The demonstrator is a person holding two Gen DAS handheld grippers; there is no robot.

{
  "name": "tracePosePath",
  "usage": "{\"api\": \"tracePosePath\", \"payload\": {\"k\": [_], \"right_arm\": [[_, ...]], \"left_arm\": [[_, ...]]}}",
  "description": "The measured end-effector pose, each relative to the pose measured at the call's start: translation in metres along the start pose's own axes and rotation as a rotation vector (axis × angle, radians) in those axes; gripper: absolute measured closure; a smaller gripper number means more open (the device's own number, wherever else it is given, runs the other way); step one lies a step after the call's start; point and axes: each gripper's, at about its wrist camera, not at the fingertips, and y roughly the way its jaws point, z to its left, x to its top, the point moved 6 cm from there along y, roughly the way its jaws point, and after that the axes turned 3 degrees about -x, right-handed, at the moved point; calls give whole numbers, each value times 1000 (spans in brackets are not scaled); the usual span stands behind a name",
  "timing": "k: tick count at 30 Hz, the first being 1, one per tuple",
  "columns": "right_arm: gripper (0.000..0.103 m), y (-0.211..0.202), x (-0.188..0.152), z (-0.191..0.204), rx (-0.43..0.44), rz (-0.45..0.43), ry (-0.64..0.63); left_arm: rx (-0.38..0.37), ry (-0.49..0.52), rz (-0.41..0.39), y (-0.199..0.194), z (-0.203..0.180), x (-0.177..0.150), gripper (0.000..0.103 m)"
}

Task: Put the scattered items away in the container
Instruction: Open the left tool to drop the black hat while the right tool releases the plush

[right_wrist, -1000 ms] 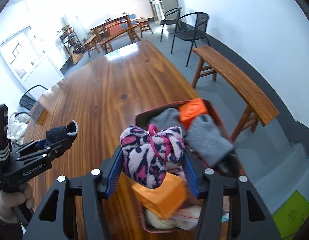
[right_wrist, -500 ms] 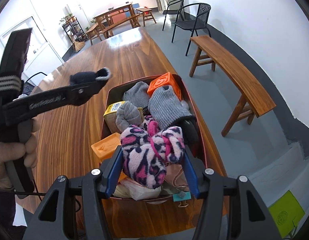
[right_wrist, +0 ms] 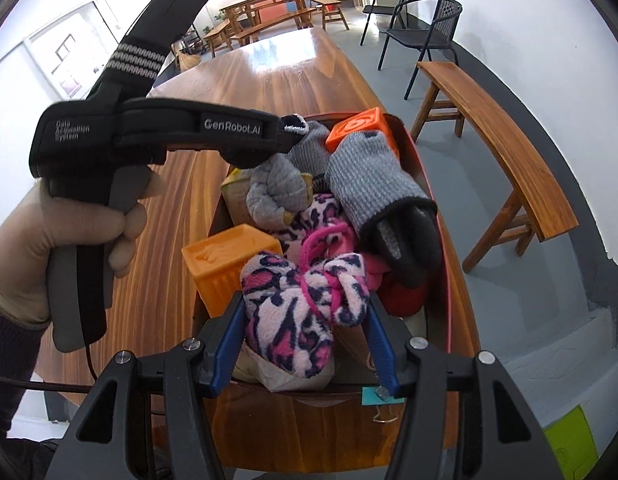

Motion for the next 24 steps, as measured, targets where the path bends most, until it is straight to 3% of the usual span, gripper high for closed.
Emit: {"api": "tracePosePath", "payload": {"k": [5,9,12,15,24], "right_arm": [[42,5,-1,-7,27,20,4],[38,4,-2,-7,49,36,-11],[35,3,-4,-10,61,61,-7],[32,-4,-5,-13,54,59,5],[25,-44,-9,-16,-18,0,88]], "left_arm": [[1,-35,12,0,0,-5,48],[-29,-81,-10,-13,1,-9,19],[-8,-64,-34,-27,-4,-12,19],[9,-53,-65,-47,-3,-16,1],[67,-63,-233,-137,10,-31,1]]}}
